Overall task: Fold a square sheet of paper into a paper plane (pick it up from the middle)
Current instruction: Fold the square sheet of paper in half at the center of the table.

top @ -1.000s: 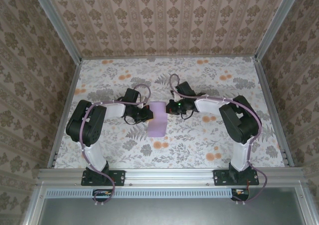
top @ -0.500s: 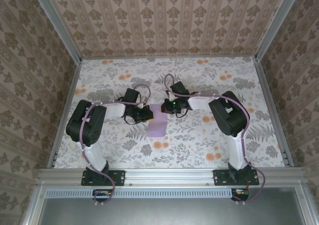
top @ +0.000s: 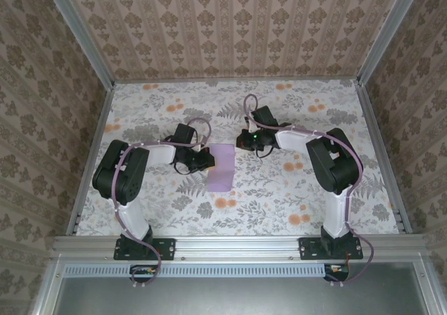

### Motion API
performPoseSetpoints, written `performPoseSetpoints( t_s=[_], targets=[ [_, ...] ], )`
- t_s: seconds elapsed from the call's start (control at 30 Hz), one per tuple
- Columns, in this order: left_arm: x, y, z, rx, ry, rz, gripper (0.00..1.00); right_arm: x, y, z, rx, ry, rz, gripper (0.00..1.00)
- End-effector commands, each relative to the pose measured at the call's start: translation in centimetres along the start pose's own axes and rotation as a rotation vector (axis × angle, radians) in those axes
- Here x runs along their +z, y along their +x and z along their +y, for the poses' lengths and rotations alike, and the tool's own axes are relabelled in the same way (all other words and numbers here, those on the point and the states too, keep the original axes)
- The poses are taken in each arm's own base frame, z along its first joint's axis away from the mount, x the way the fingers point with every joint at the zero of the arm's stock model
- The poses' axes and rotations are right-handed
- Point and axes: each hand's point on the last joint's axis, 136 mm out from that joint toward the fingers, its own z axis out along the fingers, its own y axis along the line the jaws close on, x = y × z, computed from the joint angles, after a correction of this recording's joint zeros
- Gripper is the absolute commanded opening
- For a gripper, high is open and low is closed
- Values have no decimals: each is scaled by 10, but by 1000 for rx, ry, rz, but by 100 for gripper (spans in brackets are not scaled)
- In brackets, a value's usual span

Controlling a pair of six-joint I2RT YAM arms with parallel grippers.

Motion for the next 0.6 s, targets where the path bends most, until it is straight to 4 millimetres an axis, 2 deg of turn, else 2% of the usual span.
performPoseSetpoints(
  t_s=[0.0,0.1,0.23,0.4,0.47,0.57],
  targets=[
    [8,74,110,-187,-405,182,0,9,11,25,-19,-30,28,0],
    [8,74,110,-187,-405,183,0,21,13,27,1,-46,46,0],
    [7,76,111,-189,-406,187,0,32,11,19,13,-25,58,0],
    [8,79,114,-191,-411,190,0,37,1,-11,46,33,50,0],
    [8,80,114,-193,-410,191,0,34,-9,-28,70,57,31,0],
    [9,81,115,-192,-410,193,0,23,-28,-43,82,74,-5,0]
  ],
)
